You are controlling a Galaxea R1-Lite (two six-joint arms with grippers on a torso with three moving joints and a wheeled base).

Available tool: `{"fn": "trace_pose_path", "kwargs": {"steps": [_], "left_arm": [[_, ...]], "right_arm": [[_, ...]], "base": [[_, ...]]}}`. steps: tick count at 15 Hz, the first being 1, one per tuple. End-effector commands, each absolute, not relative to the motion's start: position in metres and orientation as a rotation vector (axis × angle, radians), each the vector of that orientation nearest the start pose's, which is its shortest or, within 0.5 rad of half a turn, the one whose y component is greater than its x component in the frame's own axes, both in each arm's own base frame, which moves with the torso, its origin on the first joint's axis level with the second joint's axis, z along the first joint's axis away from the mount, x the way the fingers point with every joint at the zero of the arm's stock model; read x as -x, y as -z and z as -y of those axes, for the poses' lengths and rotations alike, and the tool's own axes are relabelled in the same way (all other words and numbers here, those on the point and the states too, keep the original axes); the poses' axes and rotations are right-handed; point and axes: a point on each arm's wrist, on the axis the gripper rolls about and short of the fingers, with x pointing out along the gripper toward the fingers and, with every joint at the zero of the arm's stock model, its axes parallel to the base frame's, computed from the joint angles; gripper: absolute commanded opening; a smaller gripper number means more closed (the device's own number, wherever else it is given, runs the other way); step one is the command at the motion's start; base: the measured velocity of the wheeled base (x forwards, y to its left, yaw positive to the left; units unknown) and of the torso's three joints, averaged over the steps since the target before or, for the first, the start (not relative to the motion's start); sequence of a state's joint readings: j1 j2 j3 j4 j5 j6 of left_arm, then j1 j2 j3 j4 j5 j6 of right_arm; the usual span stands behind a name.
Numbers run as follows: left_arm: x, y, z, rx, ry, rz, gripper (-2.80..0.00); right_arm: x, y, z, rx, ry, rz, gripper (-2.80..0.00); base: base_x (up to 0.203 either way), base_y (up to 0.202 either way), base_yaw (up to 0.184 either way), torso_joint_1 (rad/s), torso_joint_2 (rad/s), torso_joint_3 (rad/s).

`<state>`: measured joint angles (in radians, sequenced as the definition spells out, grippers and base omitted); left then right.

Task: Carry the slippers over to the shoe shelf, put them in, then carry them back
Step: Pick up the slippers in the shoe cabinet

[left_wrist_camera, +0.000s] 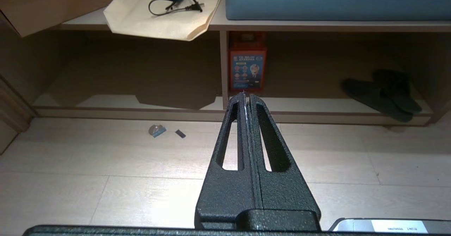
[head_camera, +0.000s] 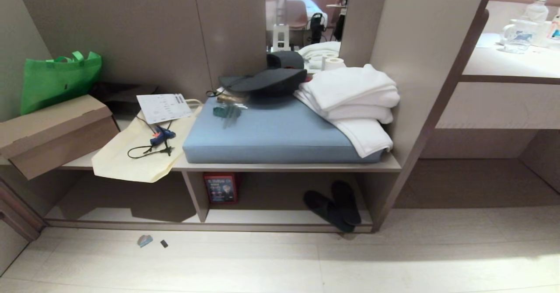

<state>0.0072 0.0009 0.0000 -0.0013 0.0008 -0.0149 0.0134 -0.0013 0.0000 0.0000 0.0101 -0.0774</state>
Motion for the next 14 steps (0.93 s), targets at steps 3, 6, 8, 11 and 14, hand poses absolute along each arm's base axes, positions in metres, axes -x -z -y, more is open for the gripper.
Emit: {"fn": "trace_pose_path", "kwargs": {"steps": [3,6,8,11,14], "left_arm": [[0.0227,-0.0757,0.0002,0.015,-0.008,0.0,-2.8],[0.0227,-0.0757,0.0002,0.012,-0.008,0.0,-2.8],[0.0227,-0.0757,0.0002,0.014,-0.008,0.0,-2.8],[0.0227,-0.0757,0.0002,0.012,-0.008,0.0,-2.8],[0.0227,-0.0755,0.0001,0.009,-0.009,-0.001,-2.8]], "right_arm": [[0.0228,-0.0755,0.0001,0.078,-0.025,0.001,-2.8],[0.0228,-0.0755,0.0001,0.078,-0.025,0.001,-2.8],[0.0228,-0.0755,0.0001,0.078,-0.025,0.001,-2.8],[0.0228,-0.0755,0.0001,0.078,-0.025,0.001,-2.8],[0.0228,-0.0755,0.0001,0.078,-0.025,0.001,-2.8]], "base": [[0.0,0.0,0.0,0.003,0.0,0.208],[0.0,0.0,0.0,0.0,0.0,0.136],[0.0,0.0,0.0,0.003,0.0,0.04],[0.0,0.0,0.0,0.0,0.0,0.0],[0.0,0.0,0.0,0.0,0.0,0.0]]}}
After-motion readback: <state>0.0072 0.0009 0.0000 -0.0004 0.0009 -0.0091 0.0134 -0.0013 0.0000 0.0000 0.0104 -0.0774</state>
